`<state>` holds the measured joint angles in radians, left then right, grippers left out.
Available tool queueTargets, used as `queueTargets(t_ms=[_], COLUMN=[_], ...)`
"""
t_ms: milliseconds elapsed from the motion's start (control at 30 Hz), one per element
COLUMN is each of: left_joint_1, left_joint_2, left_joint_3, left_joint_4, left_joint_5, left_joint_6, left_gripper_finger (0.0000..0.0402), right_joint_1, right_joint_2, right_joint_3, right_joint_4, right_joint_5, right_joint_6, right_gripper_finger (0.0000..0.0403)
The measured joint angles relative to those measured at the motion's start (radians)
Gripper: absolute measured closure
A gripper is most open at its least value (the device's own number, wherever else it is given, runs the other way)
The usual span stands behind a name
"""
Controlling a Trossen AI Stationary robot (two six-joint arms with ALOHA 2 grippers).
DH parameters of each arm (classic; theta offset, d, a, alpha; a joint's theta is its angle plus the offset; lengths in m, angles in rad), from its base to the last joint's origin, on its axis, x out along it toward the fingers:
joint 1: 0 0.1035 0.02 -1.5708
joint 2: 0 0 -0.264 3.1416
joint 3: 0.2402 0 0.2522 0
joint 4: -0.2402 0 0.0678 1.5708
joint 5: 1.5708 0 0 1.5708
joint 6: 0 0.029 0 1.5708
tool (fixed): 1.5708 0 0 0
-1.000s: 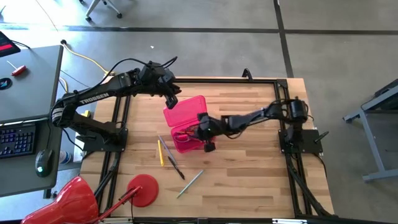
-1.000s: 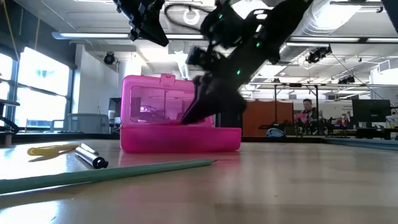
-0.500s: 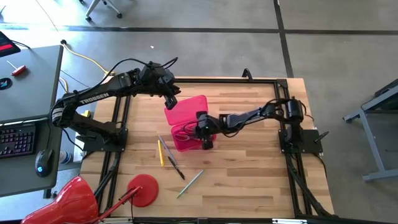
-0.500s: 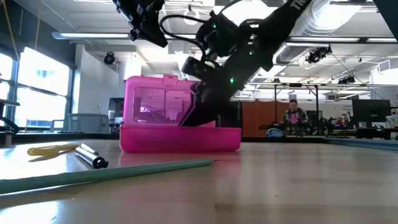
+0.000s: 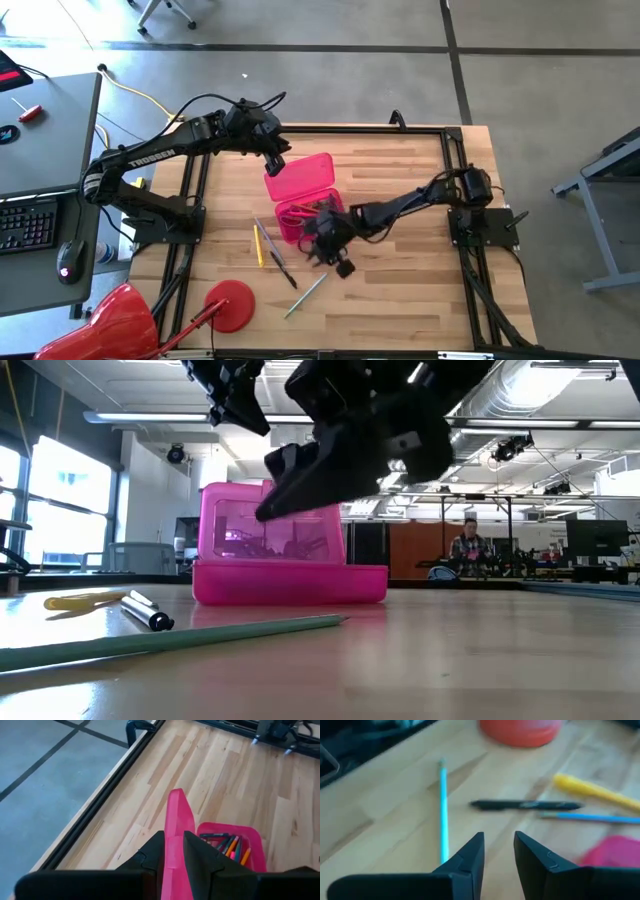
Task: Pick & place school supplies into a supply box
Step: Put the bottom blue pencil into the pink supply box
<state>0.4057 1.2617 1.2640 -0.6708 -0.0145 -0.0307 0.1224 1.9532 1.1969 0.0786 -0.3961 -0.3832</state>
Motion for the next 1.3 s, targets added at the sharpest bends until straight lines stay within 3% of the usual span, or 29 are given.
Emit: queueTargets(t_ms=[300,733,967,1133,1300], left_joint_1=[0.000,0.000,0.000,0.000,0.000], left_joint_2=[0.000,0.000,0.000,0.000,0.000], left_joint_3=[0.000,0.000,0.000,0.000,0.000], left_joint_4=[-0.003,-0.004,-0.003,-0.003,-0.003], left_joint_5=[0.053,0.053,0.053,0.053,0.052], left_joint_6=[-0.003,-0.003,-0.003,-0.003,-0.002], left_gripper_finger=[0.0300,0.0300,0.0300,0.0300,0.0300], right_joint_1=[0.088,0.119,0.115,0.134,0.227], right_joint_2=[0.141,0.243,0.204,0.124,0.073], right_joint_3=[-0.002,0.003,-0.001,-0.002,-0.003], right_joint_4=[0.185,0.222,0.232,0.182,0.076], right_joint_5=[0.031,0.049,0.110,0.229,0.346], right_joint_6=[0.008,0.043,0.043,0.113,0.219], right_gripper_finger=[0.0320,0.0321,0.0321,0.0321,0.0321])
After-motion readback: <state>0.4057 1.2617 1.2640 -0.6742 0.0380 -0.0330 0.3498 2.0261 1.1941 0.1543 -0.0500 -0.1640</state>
